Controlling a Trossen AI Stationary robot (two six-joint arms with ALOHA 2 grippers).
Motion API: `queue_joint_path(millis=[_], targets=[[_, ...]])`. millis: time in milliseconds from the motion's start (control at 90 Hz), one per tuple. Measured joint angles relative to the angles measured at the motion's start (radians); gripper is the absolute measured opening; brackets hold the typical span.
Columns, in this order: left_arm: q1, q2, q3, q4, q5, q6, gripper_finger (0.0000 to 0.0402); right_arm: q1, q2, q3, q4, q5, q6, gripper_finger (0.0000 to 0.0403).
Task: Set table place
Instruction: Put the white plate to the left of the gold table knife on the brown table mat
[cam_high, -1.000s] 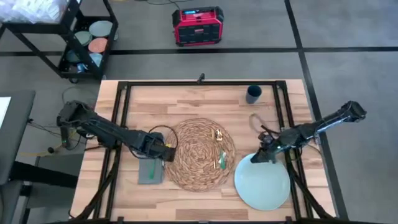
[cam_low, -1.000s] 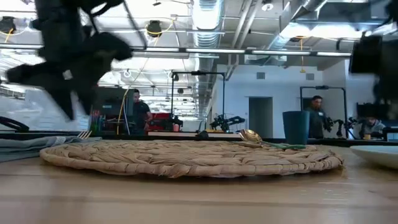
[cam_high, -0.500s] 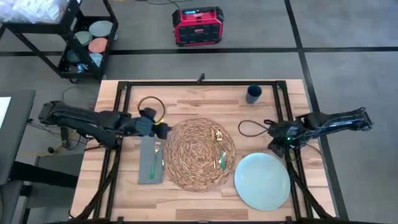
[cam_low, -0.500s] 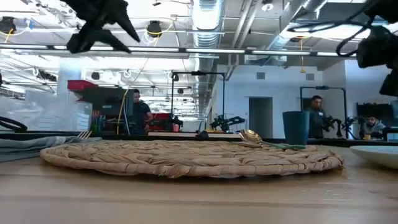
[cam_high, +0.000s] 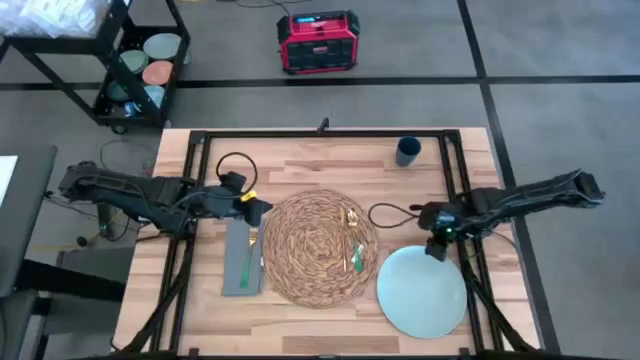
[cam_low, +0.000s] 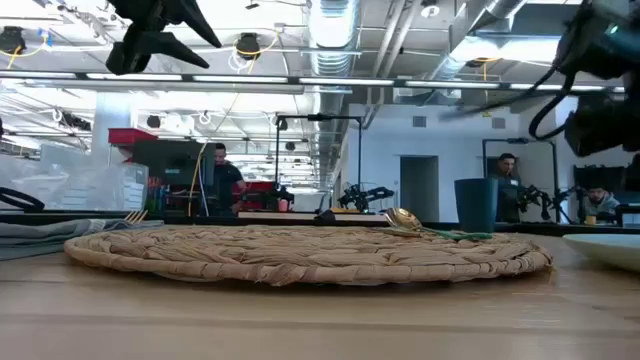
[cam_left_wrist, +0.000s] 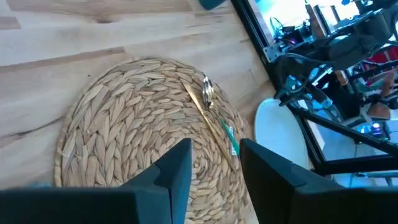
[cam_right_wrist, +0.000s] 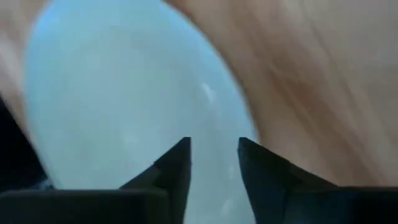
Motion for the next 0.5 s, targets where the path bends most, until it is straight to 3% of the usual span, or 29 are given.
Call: queue_joint_path(millis=[111, 300, 500], targets=[[0.0, 0.0, 0.0, 0.0, 0.0, 0.018, 0.0121, -0.073, 0.041, 0.0, -0.03, 0.029, -0.031, 0.0165], [-0.003, 0.0, 0.0, -0.004, 0.0, 0.033, 0.0121, -0.181, 0.102, 0.0, -0.031, 0.025, -0.091, 0.0167], [-0.003, 0.0, 0.0, -0.005, 0.031, 0.057, 0.0121, -0.178, 0.164, 0.0, -0.019, -0.051, -0.108, 0.0166]])
